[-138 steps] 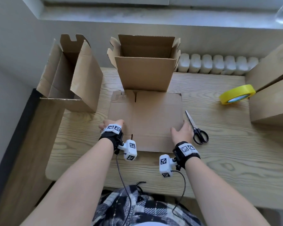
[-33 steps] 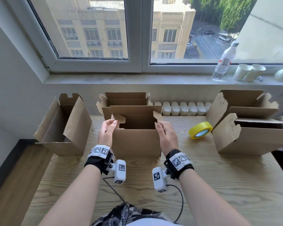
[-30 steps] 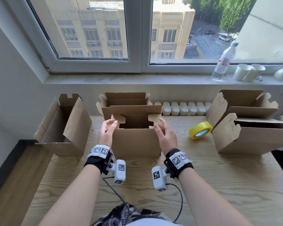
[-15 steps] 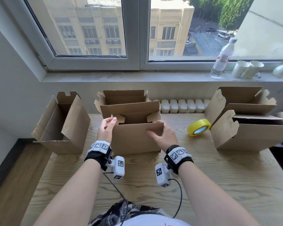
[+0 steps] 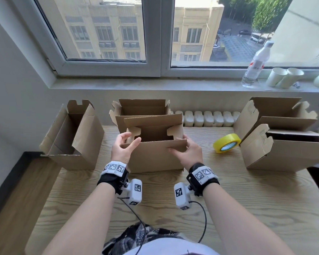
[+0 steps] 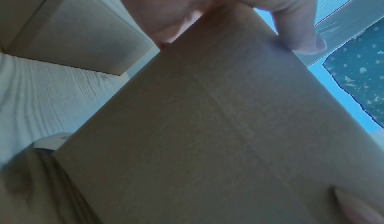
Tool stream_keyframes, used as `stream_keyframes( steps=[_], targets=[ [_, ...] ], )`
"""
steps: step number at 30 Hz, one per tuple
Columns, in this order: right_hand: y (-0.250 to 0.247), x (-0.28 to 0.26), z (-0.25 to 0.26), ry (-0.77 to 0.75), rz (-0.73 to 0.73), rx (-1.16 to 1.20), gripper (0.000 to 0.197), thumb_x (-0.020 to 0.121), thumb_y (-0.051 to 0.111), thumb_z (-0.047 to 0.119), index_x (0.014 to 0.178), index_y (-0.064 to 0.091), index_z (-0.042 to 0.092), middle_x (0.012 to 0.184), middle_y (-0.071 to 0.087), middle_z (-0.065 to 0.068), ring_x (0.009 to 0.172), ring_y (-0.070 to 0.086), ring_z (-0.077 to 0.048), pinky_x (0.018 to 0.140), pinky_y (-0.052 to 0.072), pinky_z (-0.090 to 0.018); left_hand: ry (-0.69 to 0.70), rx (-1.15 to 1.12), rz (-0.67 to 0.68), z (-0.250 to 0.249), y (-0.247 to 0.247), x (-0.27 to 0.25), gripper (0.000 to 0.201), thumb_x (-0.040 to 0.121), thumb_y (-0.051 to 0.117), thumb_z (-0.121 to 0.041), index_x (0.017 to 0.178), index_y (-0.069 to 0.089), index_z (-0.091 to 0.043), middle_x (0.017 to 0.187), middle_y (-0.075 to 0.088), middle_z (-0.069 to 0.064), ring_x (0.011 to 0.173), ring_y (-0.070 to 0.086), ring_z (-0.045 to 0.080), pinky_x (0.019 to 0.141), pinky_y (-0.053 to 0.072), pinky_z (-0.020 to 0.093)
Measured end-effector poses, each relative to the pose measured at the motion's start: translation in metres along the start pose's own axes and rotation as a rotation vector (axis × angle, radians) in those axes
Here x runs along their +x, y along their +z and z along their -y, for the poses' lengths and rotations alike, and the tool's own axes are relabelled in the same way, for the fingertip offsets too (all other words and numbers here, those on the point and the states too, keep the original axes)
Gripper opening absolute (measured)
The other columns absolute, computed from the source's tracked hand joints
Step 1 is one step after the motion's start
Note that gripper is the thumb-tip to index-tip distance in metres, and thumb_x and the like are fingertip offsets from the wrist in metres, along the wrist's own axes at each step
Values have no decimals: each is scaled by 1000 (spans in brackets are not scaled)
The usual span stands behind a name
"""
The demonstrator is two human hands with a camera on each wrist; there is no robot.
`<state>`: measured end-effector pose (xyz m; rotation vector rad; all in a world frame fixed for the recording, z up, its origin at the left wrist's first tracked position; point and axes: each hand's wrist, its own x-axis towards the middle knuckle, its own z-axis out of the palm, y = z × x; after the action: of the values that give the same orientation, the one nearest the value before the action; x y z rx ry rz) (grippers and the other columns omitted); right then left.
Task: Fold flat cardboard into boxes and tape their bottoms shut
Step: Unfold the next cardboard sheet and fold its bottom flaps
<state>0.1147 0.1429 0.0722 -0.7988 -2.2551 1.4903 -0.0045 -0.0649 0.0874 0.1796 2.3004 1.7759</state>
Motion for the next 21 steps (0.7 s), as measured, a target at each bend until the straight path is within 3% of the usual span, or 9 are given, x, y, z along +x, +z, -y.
stream_keyframes(
  steps=[2, 4, 6, 8, 11, 13, 15, 18, 21],
  targets=[
    [4, -1, 1, -4, 39, -34, 63, 60, 86, 45, 117, 70, 24, 142, 55, 0, 125, 55, -15, 107, 46, -37, 5, -12, -42, -4, -3, 0, 41, 85, 71, -43, 119, 61, -23, 124, 60, -5, 116, 52, 9, 97, 39, 28],
    [10, -5, 6, -18, 101, -57, 58, 68, 86, 38, 121, 68, 22, 144, 51, -4, 129, 51, -17, 109, 44, -37, 17, -28, -119, -6, -11, 1, 28, 89, 67, -43, 111, 64, -24, 113, 64, -7, 103, 56, 2, 85, 40, 20],
    [19, -10, 4, -16, 168, -59, 52, 73, 83, 39, 121, 69, 24, 147, 48, -4, 131, 49, -18, 110, 43, -37, 10, -30, -183, 0, -20, 3, 21, 90, 66, -44, 103, 68, -27, 104, 67, -9, 98, 58, 1, 78, 42, 20],
    [29, -16, -2, 25, 240, -48, 46, 75, 79, 47, 117, 69, 29, 151, 44, -2, 134, 47, -18, 111, 42, -38, -21, 2, -198, 12, -28, 3, 17, 88, 68, -43, 97, 70, -29, 100, 70, -9, 95, 63, 5, 78, 49, 25],
    [35, -24, -17, 80, 319, -77, 28, 79, 75, 48, 104, 70, 36, 153, 41, -1, 135, 46, -17, 113, 38, -37, -62, 26, -196, 35, -32, -3, 7, 85, 74, -33, 90, 72, -27, 94, 73, -6, 94, 67, 12, 89, 54, 34],
    [35, -29, -24, 55, 338, -128, 31, 83, 75, 42, 111, 71, 30, 151, 43, 2, 135, 46, -14, 113, 37, -35, -74, 33, -190, 46, -31, -9, 6, 86, 74, -29, 89, 71, -26, 93, 73, -4, 95, 67, 16, 90, 53, 33],
    [35, -32, -26, 44, 318, -142, 36, 83, 76, 40, 115, 72, 25, 148, 46, 3, 134, 46, -14, 113, 37, -35, -71, 34, -181, 51, -29, -14, 10, 86, 73, -33, 91, 70, -25, 93, 72, -5, 96, 66, 16, 85, 50, 27],
    [33, -29, -28, 76, 214, -104, 36, 78, 79, 44, 109, 72, 25, 142, 52, 3, 130, 50, -14, 110, 41, -36, -46, 48, -127, 52, -25, -16, 23, 84, 72, -45, 96, 68, -26, 97, 70, -6, 96, 64, 13, 81, 46, 23],
    [26, -25, -34, 129, 107, -11, 29, 73, 82, 44, 95, 71, 28, 112, 71, 9, 106, 66, -9, 96, 53, -37, 2, 128, -6, 55, -15, -16, 36, 81, 71, -44, 107, 65, -20, 105, 68, -3, 102, 62, 17, 83, 44, 24]
  ],
)
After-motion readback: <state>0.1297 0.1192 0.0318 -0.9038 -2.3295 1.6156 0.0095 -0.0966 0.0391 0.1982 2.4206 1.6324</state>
